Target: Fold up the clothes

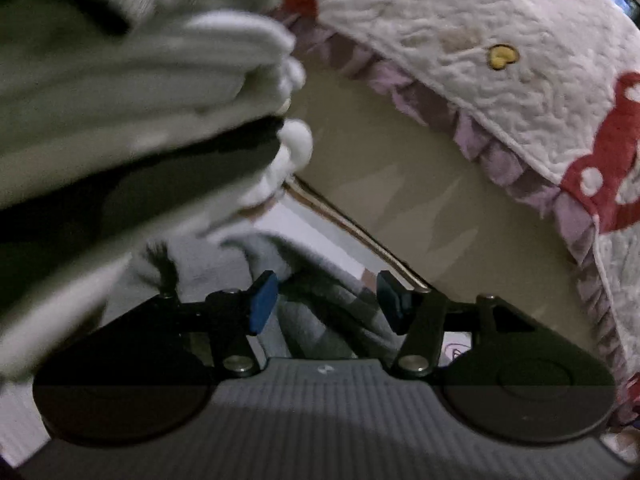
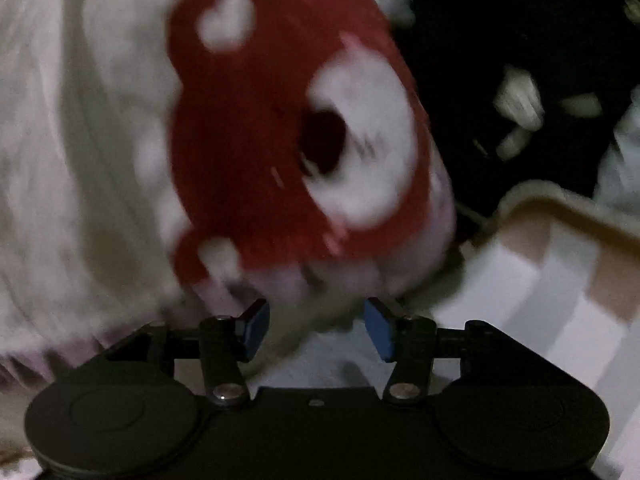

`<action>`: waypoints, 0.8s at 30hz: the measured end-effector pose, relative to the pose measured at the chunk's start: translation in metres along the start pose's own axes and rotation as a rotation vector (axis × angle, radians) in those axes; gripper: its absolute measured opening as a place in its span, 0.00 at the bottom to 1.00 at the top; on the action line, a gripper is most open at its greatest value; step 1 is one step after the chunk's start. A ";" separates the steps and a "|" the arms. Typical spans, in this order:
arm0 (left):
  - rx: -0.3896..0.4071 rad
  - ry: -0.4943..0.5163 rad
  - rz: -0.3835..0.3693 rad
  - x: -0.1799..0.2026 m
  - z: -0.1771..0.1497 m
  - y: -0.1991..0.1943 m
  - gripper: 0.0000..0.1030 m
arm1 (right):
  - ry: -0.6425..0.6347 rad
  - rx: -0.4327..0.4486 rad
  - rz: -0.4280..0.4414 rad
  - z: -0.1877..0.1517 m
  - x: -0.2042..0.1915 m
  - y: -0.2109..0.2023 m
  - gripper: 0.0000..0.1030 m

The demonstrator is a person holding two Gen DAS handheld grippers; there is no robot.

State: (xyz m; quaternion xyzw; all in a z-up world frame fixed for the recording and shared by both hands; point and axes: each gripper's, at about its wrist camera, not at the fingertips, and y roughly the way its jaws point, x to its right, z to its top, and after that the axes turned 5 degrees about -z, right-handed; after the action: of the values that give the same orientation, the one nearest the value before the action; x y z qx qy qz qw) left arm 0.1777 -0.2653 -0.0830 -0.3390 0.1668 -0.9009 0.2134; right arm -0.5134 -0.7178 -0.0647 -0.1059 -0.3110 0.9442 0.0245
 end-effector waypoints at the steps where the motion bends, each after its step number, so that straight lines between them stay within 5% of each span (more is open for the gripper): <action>1: -0.004 -0.001 -0.008 0.000 0.002 -0.001 0.53 | -0.009 0.004 -0.011 -0.013 0.002 -0.002 0.56; 4: -0.048 -0.013 -0.017 -0.003 0.004 0.000 0.52 | -0.002 -0.046 0.059 -0.046 0.000 -0.013 0.57; 7: -0.092 0.033 0.073 -0.002 0.000 0.005 0.52 | 0.056 -0.127 0.217 -0.075 -0.017 -0.033 0.57; 13: -0.125 0.088 0.112 -0.005 -0.001 0.002 0.53 | 0.113 -0.321 0.470 -0.131 -0.105 -0.068 0.57; 19: -0.137 0.098 0.125 -0.008 -0.002 0.007 0.54 | -0.027 -0.504 0.291 -0.150 -0.197 -0.080 0.57; 24: -0.153 0.040 0.105 -0.019 -0.001 0.008 0.54 | 0.089 -0.663 0.273 -0.150 -0.217 -0.072 0.57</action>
State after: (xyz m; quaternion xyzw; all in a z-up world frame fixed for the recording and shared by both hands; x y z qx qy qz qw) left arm 0.1917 -0.2627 -0.0976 -0.3271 0.2569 -0.8798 0.2302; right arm -0.2704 -0.5970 -0.0991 -0.1896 -0.5819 0.7811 -0.1241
